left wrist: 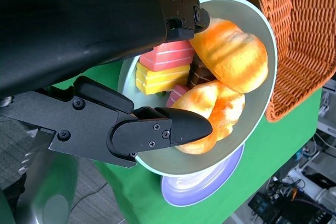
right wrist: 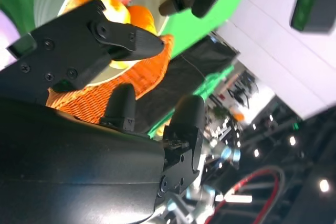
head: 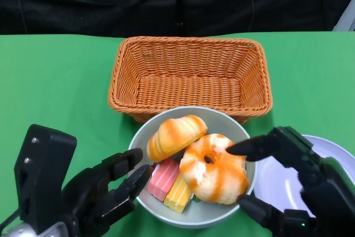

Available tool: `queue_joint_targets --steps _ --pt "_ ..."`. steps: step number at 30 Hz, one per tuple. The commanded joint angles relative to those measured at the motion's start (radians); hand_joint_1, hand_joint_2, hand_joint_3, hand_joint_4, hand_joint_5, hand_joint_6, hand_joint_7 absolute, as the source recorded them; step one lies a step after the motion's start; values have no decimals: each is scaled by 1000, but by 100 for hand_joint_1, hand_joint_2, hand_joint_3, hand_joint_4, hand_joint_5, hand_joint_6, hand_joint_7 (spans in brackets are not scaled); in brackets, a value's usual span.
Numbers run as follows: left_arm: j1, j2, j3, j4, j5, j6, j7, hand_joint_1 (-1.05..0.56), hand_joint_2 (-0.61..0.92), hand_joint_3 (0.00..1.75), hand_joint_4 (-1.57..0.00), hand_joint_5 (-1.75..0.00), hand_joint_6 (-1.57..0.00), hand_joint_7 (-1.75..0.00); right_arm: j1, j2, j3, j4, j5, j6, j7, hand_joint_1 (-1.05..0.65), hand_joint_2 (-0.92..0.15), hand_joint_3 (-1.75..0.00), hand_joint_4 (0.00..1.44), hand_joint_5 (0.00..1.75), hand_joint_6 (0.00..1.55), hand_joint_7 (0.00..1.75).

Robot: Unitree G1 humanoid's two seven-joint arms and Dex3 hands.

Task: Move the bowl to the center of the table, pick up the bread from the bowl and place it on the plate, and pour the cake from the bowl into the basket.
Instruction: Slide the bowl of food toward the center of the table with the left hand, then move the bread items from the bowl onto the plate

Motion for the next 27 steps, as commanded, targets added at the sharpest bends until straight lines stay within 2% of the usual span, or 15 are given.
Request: queue_joint_targets --steps 1,2,4,7,16,17,19,27 --pt "5 4 -19 1 0 -6 -9 -68 92 45 0 0 -3 -1 -43 -28 11 -42 -33 59 52 -45 -78 -27 0 130 0 96" --pt "1 5 -25 -1 -1 -2 -8 -68 92 45 -1 0 -4 -1 -64 -32 13 -49 -46 92 73 -49 -80 -20 0 114 0 88" --pt "-1 8 -35 -8 -1 2 -8 -68 92 44 -1 -1 -5 -2 -104 -33 24 -52 -70 146 106 -51 -83 -14 0 101 0 82" --pt "1 7 -46 -22 -1 12 0 -67 92 44 -2 -1 -6 -2 -143 -27 47 -41 -104 189 121 -51 -85 -10 0 92 0 78" --pt "8 24 -109 -30 26 -14 -3 -64 92 47 -3 -2 -7 -2 -262 2 117 90 -208 208 49 -49 -89 -3 0 84 4 69" --pt "11 27 -116 -31 29 -22 -7 -64 92 48 -4 -3 -7 -2 -285 5 126 121 -224 201 32 -48 -90 -2 0 82 11 55" --pt "21 35 -128 -36 35 -39 -20 -64 92 50 -4 -3 -7 -2 -330 3 142 193 -258 175 -15 -49 -91 0 0 83 17 44" --pt "42 62 -195 -53 100 -94 -9 -58 92 51 -8 -5 -7 -1 -448 -14 175 403 -326 131 -115 -49 -92 -2 0 85 17 40"
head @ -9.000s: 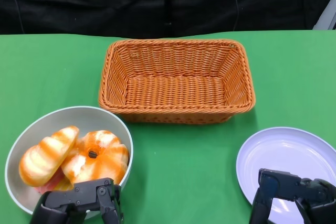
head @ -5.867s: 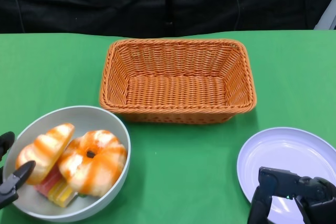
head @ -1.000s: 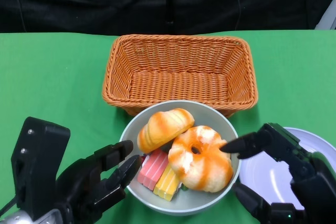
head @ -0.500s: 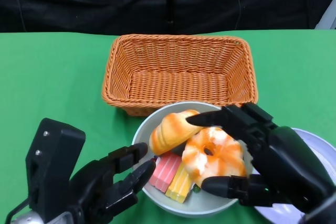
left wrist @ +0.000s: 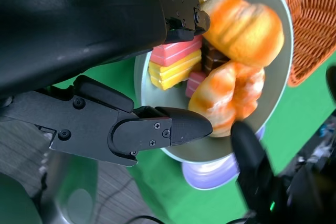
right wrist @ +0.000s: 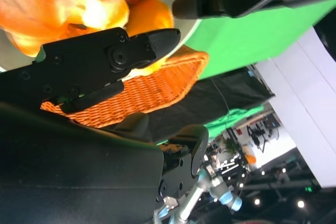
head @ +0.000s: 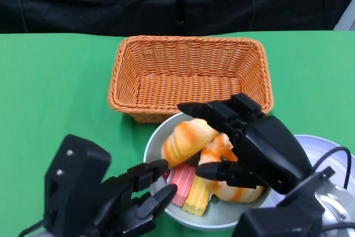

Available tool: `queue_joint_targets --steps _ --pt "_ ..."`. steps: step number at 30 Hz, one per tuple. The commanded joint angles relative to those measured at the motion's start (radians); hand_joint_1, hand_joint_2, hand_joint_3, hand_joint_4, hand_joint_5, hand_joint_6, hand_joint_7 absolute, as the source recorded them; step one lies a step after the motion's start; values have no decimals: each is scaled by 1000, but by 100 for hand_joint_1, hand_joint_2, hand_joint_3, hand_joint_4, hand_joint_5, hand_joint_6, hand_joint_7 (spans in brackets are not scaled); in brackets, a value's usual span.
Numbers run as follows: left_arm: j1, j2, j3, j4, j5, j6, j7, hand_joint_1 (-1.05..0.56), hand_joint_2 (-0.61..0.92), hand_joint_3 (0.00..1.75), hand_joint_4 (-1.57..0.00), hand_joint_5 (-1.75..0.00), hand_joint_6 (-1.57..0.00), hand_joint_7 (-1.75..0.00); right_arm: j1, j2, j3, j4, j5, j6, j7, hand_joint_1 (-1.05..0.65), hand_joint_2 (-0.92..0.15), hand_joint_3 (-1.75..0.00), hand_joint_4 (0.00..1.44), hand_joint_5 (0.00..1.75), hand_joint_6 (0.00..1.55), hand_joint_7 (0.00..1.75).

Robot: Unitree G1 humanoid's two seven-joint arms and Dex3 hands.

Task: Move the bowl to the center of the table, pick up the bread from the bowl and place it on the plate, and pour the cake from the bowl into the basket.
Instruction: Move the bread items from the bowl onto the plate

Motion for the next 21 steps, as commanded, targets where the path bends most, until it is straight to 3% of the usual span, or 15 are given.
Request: queue_joint_targets --steps 1,9,11,13,16,18,19,21 --pt "14 19 -26 -7 27 -33 -9 -57 92 50 -7 -5 -8 -2 -45 -20 10 69 -29 -14 -46 -50 -92 -2 0 86 17 40" --pt "16 32 -40 -41 70 -20 8 -54 92 48 -11 -7 -9 -2 -138 -5 86 296 -120 -44 -192 -47 -91 0 5 96 25 40" --pt "16 41 -39 -50 81 -22 5 -55 92 45 -12 -8 -8 -1 -168 -1 110 366 -142 -53 -243 -44 -90 0 20 89 37 35" --pt "14 61 -49 -56 104 -37 -2 -55 92 45 -13 -9 -8 -1 -194 2 127 428 -147 -67 -285 -43 -90 0 25 86 41 32" --pt "1 114 -75 -68 139 -55 -24 -58 92 43 -17 -12 -12 -3 -236 15 148 541 -144 -105 -363 -30 -90 0 60 81 71 31" --pt "-7 134 -84 -71 147 -53 -36 -57 92 44 -18 -13 -16 -5 -256 19 156 590 -141 -126 -406 -22 -88 0 76 88 87 35" --pt "-18 177 -108 -70 177 -79 -56 -57 92 44 -19 -13 -16 -5 -264 25 158 621 -139 -137 -445 -21 -88 0 78 90 89 35" --pt "-30 227 -138 -69 219 -116 -84 -56 92 47 -26 -18 -26 -9 -278 33 162 664 -135 -152 -496 -19 -83 0 90 120 108 47"
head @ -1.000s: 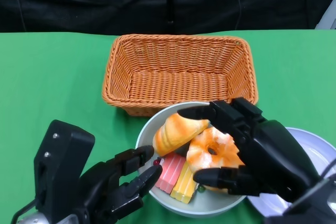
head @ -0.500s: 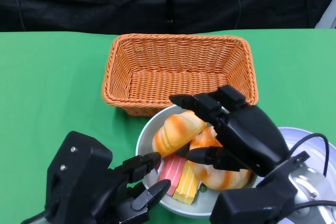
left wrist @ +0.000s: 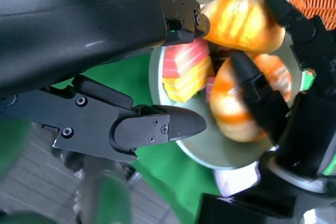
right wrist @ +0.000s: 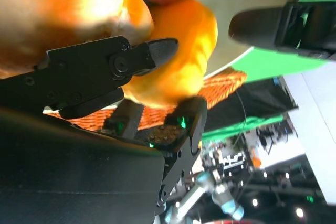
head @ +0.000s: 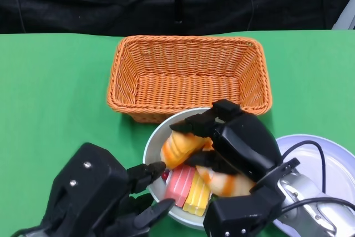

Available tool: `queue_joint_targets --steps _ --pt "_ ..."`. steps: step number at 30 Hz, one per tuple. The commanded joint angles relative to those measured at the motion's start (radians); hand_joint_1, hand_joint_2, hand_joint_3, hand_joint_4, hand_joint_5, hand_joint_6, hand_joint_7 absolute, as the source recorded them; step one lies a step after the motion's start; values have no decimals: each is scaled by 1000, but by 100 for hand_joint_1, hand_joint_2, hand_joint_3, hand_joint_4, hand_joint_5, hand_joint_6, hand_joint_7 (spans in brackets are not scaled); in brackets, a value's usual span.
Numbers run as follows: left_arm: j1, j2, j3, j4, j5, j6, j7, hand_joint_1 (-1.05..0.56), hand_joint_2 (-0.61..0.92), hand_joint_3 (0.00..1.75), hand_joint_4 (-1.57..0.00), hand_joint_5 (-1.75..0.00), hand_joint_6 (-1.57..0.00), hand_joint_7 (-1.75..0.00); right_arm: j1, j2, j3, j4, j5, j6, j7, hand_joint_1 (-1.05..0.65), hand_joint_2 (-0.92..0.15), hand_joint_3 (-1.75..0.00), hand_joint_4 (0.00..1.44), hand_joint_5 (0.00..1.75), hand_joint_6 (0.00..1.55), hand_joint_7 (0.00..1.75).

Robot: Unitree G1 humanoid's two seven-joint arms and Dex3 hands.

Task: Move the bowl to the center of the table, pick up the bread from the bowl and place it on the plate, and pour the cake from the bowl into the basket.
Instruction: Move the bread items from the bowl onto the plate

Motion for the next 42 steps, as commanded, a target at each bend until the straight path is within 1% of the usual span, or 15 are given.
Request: queue_joint_targets --steps 1,3,4,5,6,7,9,14,18,22,30,33,37,40,42 --pt "-21 74 -33 -14 55 -54 -43 -56 92 48 -27 -18 -27 -10 -10 0 11 73 8 -20 -58 -19 -82 0 91 124 111 48" --pt "-19 75 -34 -11 63 -62 -49 -56 92 49 -28 -19 -28 -10 -18 -1 17 88 9 -26 -72 -19 -81 0 91 129 113 50" --pt "-20 109 -46 -21 91 -89 -65 -56 92 49 -28 -19 -28 -10 -24 11 16 102 -3 -44 -158 -19 -81 0 91 130 113 50" --pt "-20 135 -55 -29 113 -109 -78 -58 92 48 -39 -25 -35 -13 -30 19 16 115 -13 -59 -225 -16 -67 -36 96 152 96 111" --pt "-20 152 -61 -33 129 -125 -88 -59 92 47 -46 -29 -39 -15 -36 25 18 127 -19 -70 -275 -14 -38 -97 100 165 85 149" --pt "-13 161 -59 -38 142 -143 -91 -59 92 47 -48 -31 -41 -15 -33 30 13 110 -12 -77 -293 -13 -28 -118 101 170 81 161" --pt "-2 162 -53 -39 153 -162 -94 -58 92 48 -50 -33 -41 -14 -29 33 9 87 2 -81 -294 -14 -21 -141 101 174 78 172" --pt "42 151 7 -79 150 -162 -82 -57 92 48 -47 -33 -39 -11 13 19 -27 -125 58 -108 -241 -18 -26 -154 101 175 77 175" --pt "73 142 44 -92 144 -166 -82 -57 92 47 -42 -33 -37 -9 61 16 -56 -262 103 -108 -182 -14 -11 -165 101 175 78 175" --pt "116 111 89 -114 118 -142 -77 -55 92 45 -37 -33 -36 -8 101 -6 -101 -381 145 -114 -116 -15 -4 -169 98 175 77 170" --pt "161 113 129 -152 121 -146 -89 -54 92 44 -34 -33 -36 -6 154 4 -186 -511 242 -112 -10 -12 -10 -175 101 175 82 164" --pt "166 103 157 -145 110 -166 -89 -54 92 44 -34 -34 -37 -6 196 -33 -281 -595 367 -102 68 -10 -11 -175 101 175 86 159" --pt "171 104 182 -133 90 -191 -105 -52 92 44 -33 -34 -36 -5 249 -61 -367 -654 378 -87 108 -8 -10 -175 103 175 89 154" --pt "169 104 184 -128 88 -196 -109 -53 92 45 -33 -35 -37 -5 271 -67 -398 -668 388 -97 128 -4 -10 -175 103 175 89 153" --pt "166 103 182 -133 91 -185 -104 -54 92 44 -33 -36 -37 -5 301 -95 -440 -673 390 -105 138 -3 -9 -175 104 175 90 153"
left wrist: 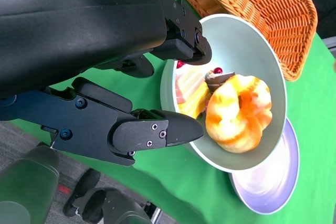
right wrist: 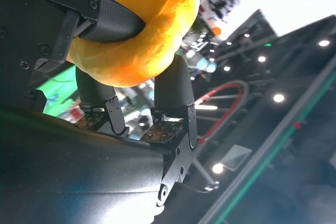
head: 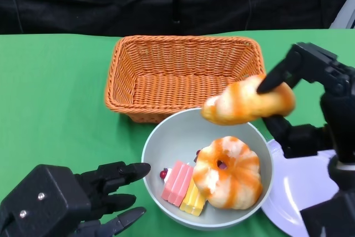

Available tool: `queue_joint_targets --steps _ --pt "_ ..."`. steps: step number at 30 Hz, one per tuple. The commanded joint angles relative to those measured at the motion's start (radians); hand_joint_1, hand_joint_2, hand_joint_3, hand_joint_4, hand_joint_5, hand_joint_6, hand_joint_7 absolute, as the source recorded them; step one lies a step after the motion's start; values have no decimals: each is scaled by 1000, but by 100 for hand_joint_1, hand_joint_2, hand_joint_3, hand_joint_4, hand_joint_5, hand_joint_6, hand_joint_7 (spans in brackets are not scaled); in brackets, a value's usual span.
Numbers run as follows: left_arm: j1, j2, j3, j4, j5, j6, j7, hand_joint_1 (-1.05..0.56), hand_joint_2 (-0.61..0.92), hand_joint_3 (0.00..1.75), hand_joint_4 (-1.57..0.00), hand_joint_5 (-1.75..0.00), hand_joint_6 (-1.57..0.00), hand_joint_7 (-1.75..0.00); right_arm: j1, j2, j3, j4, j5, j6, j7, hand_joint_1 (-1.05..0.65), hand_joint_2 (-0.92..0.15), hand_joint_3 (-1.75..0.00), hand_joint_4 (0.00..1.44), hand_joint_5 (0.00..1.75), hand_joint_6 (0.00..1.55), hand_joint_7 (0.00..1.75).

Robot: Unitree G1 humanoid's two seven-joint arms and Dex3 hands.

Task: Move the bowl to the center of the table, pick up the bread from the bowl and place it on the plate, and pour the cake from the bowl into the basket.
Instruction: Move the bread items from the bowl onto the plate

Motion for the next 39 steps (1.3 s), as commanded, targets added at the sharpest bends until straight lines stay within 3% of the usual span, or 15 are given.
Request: queue_joint_targets --steps 1,10,15,24,25,28,29,31,32,34,35,37,39 --pt "-3 5 9 6 1 -2 -9 -54 92 44 -33 -36 -38 -5 49 -53 -73 -28 20 -19 20 -2 -8 -175 105 175 91 154" --pt "-9 7 14 23 5 -21 -13 -54 92 43 -32 -36 -38 -4 136 -104 -169 -36 -32 3 43 -1 -4 -175 107 175 92 156" --pt "-1 1 20 23 3 -19 -6 -54 92 43 -33 -37 -39 -4 153 -131 -198 17 -159 13 -22 -1 -1 -175 106 175 93 157" --pt "8 3 21 20 7 -29 -10 -54 92 43 -32 -39 -39 -3 124 -214 -156 166 -389 51 -161 -3 -4 -160 106 175 89 165" --pt "8 2 21 20 7 -28 -9 -54 92 43 -32 -39 -40 -3 121 -223 -147 181 -401 53 -170 -3 -5 -156 105 174 95 152" --pt "11 4 16 17 13 -26 -7 -54 92 43 -32 -40 -40 -3 115 -245 -119 222 -429 78 -172 -4 -9 -146 103 172 99 142" --pt "14 5 17 16 13 -30 -9 -54 92 43 -32 -40 -40 -3 122 -251 -107 217 -424 108 -112 -5 -12 -140 102 166 97 135" --pt "17 6 19 15 12 -36 -12 -54 92 43 -32 -40 -40 -3 132 -259 -90 201 -412 149 -35 -8 -28 -112 101 140 104 93" --pt "18 9 19 13 15 -38 -12 -54 92 43 -32 -40 -40 -3 140 -267 -81 176 -401 185 49 -10 -31 -103 94 130 99 77" --pt "20 11 19 11 18 -39 -11 -55 92 43 -32 -41 -40 -3 153 -283 -63 127 -371 251 204 -16 -46 -73 80 82 84 39" --pt "21 11 19 11 18 -40 -11 -55 92 43 -32 -41 -41 -3 162 -289 -55 91 -348 299 312 -25 -61 -47 62 55 67 18" --pt "22 11 20 13 16 -43 -13 -56 92 43 -32 -41 -41 -3 172 -294 -48 46 -323 357 428 -41 -80 -16 40 36 46 5" --pt "22 12 21 16 15 -45 -15 -56 92 43 -32 -41 -41 -3 186 -307 -41 -34 -286 433 576 -53 -86 -6 23 27 31 1"
